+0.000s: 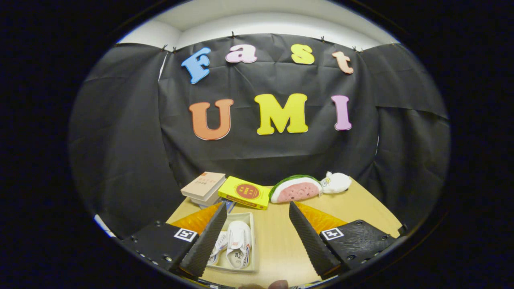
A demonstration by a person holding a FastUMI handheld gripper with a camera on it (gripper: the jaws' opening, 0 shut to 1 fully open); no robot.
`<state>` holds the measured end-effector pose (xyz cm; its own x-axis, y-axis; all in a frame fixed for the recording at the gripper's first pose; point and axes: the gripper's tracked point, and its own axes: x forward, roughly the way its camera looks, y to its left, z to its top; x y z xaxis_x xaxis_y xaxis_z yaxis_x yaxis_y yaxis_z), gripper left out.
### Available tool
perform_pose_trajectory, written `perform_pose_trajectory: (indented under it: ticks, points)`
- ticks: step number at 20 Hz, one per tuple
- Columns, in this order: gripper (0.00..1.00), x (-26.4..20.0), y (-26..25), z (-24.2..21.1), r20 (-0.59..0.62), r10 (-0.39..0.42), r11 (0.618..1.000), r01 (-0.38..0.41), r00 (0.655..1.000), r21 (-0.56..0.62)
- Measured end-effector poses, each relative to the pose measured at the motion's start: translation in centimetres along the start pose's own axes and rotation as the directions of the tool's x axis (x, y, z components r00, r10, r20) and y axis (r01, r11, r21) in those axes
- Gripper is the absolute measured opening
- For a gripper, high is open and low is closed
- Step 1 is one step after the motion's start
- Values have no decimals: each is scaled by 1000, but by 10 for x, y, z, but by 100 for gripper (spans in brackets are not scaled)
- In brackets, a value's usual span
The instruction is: Open the storage box then place both shoes into the box .Put the left shoe in first, then the right shoe, with the right side of both shoes facing outward in a uniform manner.
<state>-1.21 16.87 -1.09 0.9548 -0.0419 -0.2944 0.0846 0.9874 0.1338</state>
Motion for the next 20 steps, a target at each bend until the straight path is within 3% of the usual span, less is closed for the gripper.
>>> perform_pose_trajectory:
  ticks: [11, 20]
  points:
    - [96, -38, -87, 34, 83, -142, 990, 141, 986, 17]
    - [96, -48, -88, 49, 129, -157, 985, 165, 979, -50]
